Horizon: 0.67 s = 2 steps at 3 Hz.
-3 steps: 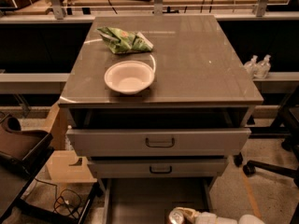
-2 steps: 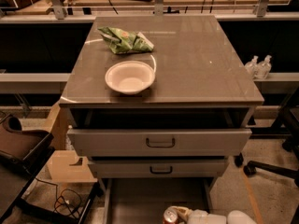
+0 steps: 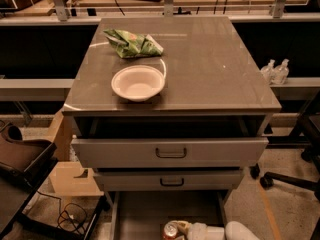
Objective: Place coke can into bottom drawer
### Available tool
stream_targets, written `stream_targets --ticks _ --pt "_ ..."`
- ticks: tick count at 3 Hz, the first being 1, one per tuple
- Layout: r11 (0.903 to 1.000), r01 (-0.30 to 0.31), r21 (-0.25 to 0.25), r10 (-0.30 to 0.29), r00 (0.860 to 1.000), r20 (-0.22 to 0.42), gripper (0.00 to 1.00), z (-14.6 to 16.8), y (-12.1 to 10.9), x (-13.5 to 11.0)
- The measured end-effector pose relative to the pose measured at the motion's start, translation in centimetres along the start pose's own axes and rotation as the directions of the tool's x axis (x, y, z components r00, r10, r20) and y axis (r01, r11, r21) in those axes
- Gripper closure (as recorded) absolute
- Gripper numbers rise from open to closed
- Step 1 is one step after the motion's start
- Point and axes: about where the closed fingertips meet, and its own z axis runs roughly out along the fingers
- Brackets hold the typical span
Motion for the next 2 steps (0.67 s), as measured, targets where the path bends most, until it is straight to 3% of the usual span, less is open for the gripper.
stream_targets --ticks 2 --pt "0.9979 -0.002 -0.065 0.006 0.998 0.067 1.00 5.6 1.9 1.6"
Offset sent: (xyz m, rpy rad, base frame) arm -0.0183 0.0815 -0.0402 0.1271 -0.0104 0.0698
